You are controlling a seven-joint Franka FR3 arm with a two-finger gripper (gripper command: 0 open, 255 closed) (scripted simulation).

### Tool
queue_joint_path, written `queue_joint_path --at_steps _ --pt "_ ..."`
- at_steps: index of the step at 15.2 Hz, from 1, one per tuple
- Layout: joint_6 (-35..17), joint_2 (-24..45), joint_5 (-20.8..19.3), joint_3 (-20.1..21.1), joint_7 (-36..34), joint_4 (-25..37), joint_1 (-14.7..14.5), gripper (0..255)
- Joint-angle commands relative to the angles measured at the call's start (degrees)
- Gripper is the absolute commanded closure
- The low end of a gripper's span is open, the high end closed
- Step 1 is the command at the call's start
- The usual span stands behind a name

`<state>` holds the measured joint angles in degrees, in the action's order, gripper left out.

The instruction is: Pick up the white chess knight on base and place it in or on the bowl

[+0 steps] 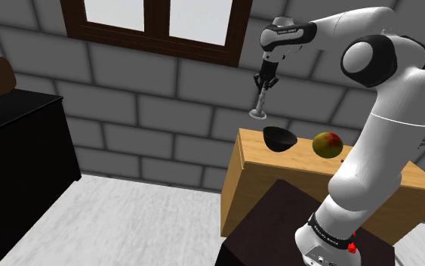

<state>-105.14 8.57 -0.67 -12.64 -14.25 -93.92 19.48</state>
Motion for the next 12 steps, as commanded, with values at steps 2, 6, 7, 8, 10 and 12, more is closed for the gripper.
queue_joint_path --at_steps 2,6,7,8,10,12 --pt "1.3 -1.64 -0.28 -0.36 0.73 -0.28 0.37 255" --pt "2.11 -7.82 -1.52 -1.81 3.54 -5.38 1.83 255" --pt "2.42 -9.27 -1.85 -2.2 4.27 -6.44 2.23 255" --pt "2.77 -10.68 -2.19 -2.59 5.02 -7.42 2.63 255" --pt "3.57 -13.39 -2.88 -3.42 6.57 -9.16 3.45 255" --pt "4.5 -15.93 -3.6 -4.29 8.18 -10.59 4.3 255"
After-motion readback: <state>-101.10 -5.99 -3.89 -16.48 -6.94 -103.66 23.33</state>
